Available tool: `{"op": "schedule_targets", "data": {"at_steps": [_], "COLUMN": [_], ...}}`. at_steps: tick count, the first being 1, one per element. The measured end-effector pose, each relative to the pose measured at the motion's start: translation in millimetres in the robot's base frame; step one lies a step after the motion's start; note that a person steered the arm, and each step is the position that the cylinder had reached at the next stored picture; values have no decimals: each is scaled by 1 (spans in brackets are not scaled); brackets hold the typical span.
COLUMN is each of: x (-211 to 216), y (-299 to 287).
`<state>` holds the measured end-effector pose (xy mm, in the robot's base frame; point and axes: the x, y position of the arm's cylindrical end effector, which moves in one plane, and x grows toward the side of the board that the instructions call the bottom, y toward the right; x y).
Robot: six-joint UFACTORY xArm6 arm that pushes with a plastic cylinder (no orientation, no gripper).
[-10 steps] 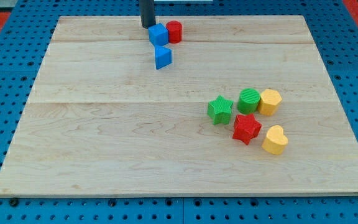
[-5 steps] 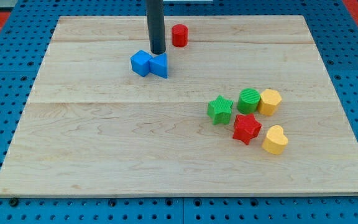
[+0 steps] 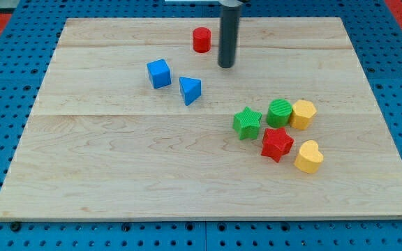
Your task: Move the blue blocks into the group of blocks
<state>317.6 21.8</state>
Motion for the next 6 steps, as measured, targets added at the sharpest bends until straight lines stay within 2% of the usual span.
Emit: {"op": "schedule_targets", "data": {"at_steps": [1, 2, 3, 4, 6], "x": [0, 6, 43, 68, 9], "y": [-94, -156, -152, -75, -63]}}
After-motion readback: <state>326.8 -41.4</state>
